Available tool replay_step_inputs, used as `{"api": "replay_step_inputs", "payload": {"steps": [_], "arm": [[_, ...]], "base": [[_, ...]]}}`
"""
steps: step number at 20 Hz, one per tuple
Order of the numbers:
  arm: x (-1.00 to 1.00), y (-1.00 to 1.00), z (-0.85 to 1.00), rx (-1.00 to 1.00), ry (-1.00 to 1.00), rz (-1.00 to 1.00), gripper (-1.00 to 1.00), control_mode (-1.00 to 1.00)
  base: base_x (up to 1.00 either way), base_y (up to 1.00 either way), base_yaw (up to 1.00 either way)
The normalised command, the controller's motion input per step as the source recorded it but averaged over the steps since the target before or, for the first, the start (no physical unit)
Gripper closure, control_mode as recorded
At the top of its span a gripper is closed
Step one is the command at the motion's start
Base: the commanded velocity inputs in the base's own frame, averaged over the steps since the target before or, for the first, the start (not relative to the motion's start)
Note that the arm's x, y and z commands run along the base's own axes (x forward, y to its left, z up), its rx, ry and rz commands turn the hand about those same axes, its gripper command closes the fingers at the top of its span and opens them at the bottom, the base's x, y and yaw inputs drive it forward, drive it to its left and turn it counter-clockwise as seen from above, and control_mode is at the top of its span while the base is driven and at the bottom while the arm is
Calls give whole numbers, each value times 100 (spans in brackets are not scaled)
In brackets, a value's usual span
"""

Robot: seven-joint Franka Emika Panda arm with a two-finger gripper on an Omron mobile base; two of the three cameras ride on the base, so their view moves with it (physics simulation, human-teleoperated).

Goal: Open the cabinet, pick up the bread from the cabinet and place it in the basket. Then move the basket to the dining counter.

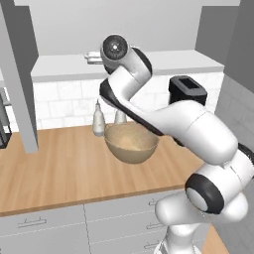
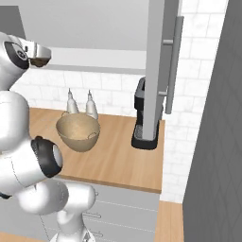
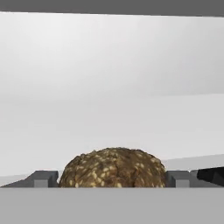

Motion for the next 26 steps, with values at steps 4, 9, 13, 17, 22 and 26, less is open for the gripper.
{"api": "replay_step_inputs", "payload": {"steps": [4,9,13,17,22,26], "arm": [[-100,-20,12,16,24,12,100,-100],[-100,-6,7,9,40,14,100,-100],[-76,0,-53,1,25,13,100,-100],[-4,-10,-93,-1,16,4,100,-100],[8,-26,-90,-1,7,0,100,-100],[34,-11,-36,0,0,1,100,-100]], "base": [[0,0,0],[0,0,0],[0,0,0],[0,0,0],[0,0,0],[0,0,0]]}}
